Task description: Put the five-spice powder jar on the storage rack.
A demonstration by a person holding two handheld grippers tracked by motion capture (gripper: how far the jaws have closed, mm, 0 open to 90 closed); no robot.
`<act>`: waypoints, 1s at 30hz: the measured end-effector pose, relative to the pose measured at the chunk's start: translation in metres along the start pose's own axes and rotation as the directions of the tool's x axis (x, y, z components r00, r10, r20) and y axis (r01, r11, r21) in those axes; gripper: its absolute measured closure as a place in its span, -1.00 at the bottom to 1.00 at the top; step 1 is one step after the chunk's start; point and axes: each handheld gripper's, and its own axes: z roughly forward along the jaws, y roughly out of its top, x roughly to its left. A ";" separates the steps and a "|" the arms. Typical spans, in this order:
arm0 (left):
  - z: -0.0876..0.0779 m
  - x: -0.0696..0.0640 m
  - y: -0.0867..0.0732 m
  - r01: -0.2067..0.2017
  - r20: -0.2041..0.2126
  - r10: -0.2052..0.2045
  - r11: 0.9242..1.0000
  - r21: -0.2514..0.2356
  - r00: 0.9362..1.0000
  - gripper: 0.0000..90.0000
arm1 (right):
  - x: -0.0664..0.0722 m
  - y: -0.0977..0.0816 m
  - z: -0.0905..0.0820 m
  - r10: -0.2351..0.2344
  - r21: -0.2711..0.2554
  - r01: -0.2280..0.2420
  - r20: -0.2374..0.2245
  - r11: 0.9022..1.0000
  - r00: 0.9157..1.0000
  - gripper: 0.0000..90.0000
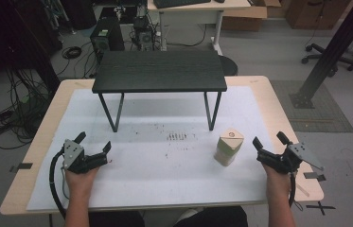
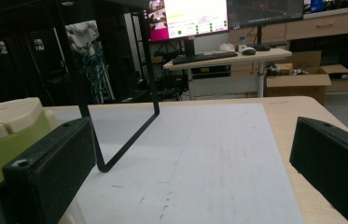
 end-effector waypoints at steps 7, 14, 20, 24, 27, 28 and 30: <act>0.000 0.000 0.000 -0.002 0.002 0.002 1.000 0.000 1.000 -0.99 | 0.007 0.006 -0.011 -0.012 -0.021 0.011 -0.033 1.000 0.999 -1.00; 0.000 0.000 0.000 -0.002 0.002 0.002 1.000 0.001 1.000 -0.99 | 0.013 0.010 -0.019 -0.025 -0.019 0.023 -0.104 1.000 0.994 -1.00; 0.000 0.000 0.000 -0.002 0.002 0.002 1.000 0.002 1.000 -0.99 | 0.019 0.012 -0.021 -0.048 -0.014 0.046 -0.153 0.999 0.987 -1.00; 0.000 0.000 0.000 0.000 0.002 0.000 1.000 0.001 1.000 -0.99 | 0.023 0.012 -0.021 -0.054 -0.004 0.054 -0.193 0.999 0.980 -1.00; 0.000 0.000 0.000 0.000 0.004 0.000 1.000 0.000 1.000 -0.99 | 0.025 0.012 -0.021 -0.065 0.005 0.068 -0.221 0.998 0.973 -1.00; 0.000 0.000 0.000 0.001 0.004 -0.001 1.000 -0.001 1.000 -0.99 | 0.025 0.012 -0.022 -0.063 0.005 0.066 -0.226 0.998 0.972 -1.00; 0.000 0.000 0.000 0.001 0.003 -0.001 1.000 0.000 1.000 -0.99 | 0.026 0.012 -0.023 -0.063 0.006 0.066 -0.233 0.998 0.971 -1.00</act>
